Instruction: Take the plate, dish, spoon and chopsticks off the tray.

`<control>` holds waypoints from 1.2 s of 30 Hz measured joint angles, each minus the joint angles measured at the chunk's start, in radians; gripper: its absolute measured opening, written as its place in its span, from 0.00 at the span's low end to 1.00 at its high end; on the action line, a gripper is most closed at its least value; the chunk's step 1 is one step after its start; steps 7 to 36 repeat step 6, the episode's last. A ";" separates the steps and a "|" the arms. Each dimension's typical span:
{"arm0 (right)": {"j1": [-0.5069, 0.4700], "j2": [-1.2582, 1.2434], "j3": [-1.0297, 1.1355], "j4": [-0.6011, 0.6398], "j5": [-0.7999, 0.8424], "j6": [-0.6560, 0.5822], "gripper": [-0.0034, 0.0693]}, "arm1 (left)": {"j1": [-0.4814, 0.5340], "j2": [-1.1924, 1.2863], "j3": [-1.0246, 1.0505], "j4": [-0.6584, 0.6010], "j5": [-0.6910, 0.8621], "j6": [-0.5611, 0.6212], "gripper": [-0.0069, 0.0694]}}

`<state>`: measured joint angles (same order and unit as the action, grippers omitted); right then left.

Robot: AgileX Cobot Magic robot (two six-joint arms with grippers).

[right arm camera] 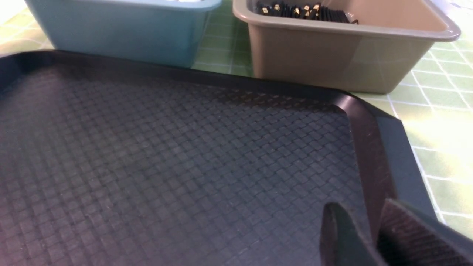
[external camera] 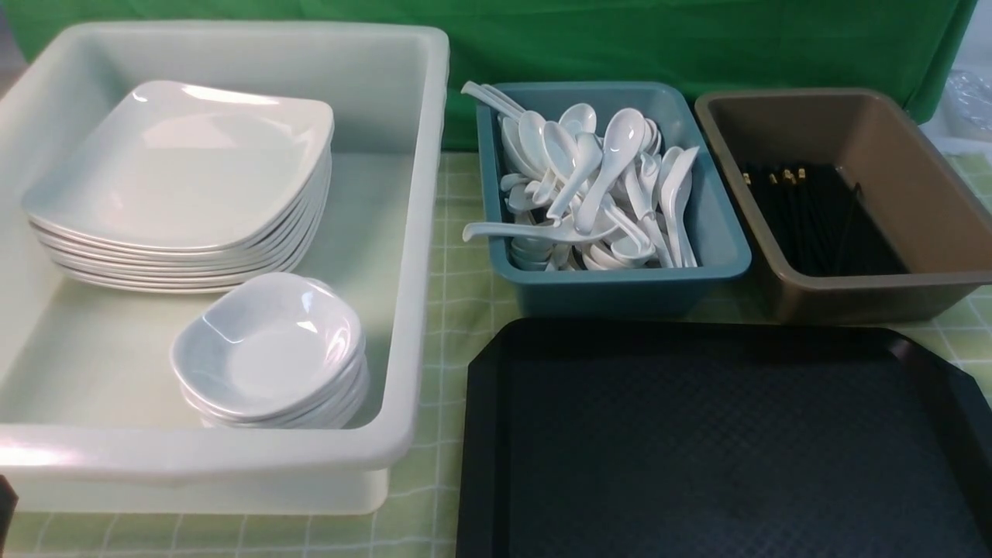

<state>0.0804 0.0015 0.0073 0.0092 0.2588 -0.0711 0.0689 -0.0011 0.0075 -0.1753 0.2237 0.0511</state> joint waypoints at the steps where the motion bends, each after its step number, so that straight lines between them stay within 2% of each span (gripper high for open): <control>1: 0.000 0.000 0.000 0.000 0.000 0.000 0.33 | 0.000 0.000 0.000 0.000 0.000 0.000 0.11; 36: 0.000 0.000 0.000 0.000 0.000 0.000 0.35 | 0.000 0.000 0.000 0.000 0.000 0.000 0.11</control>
